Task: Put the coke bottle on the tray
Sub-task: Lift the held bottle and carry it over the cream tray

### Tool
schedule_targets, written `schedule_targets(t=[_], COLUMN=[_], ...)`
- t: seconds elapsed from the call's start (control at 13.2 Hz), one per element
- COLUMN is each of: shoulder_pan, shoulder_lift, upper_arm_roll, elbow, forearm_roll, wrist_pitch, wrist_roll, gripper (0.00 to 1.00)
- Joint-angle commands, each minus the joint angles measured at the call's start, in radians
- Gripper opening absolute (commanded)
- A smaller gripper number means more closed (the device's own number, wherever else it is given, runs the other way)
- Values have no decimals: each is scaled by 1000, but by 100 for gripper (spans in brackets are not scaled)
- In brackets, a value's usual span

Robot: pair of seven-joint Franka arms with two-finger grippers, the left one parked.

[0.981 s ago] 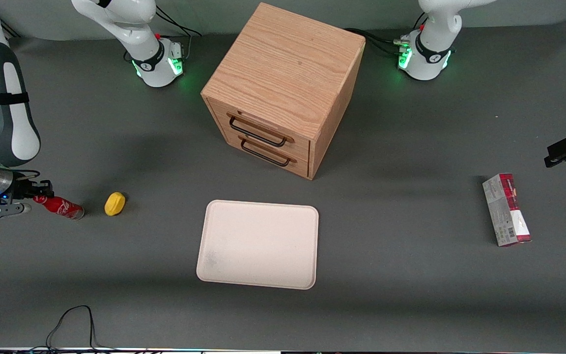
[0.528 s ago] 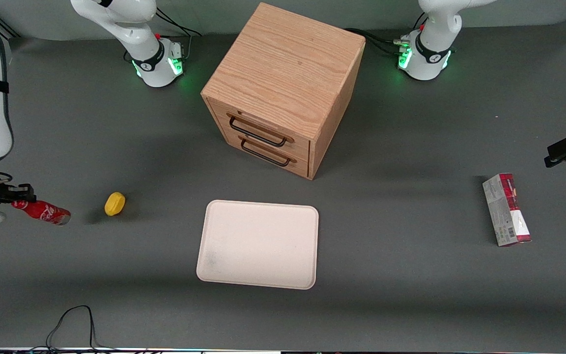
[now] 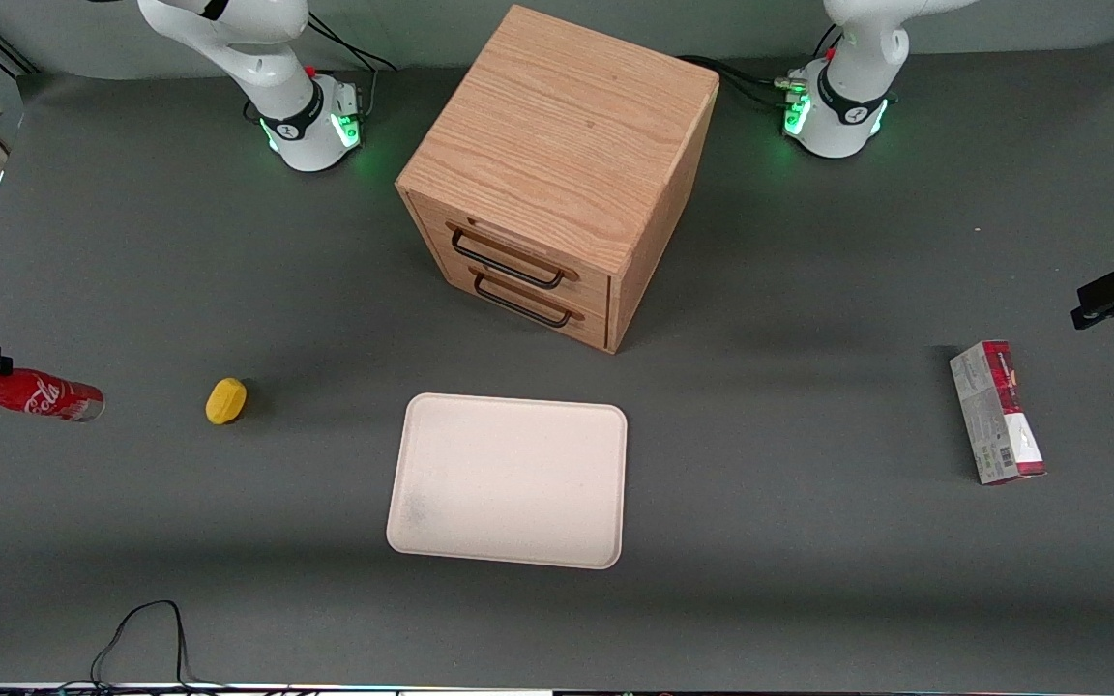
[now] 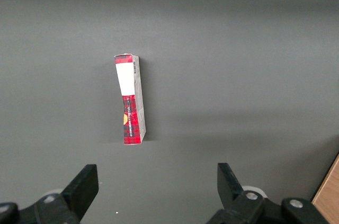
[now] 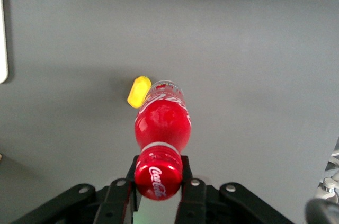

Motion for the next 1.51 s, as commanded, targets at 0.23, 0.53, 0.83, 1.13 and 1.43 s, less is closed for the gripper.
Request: schedule_targets(t=[0.23,0.53,0.83,1.13,1.43], shoulder_pan=[135,226,233,287,316], shoulder_lift=[95,176,296,373,426], upper_arm_roll=[39,133,274,277,270], elbow=[80,113,192,192,192], forearm_roll=[7,15,14,9,3], wrist_pitch=[-38,12,130,303,388], wrist_roll=[229,531,803,961,1006], gripper=[0,0,0,0,0])
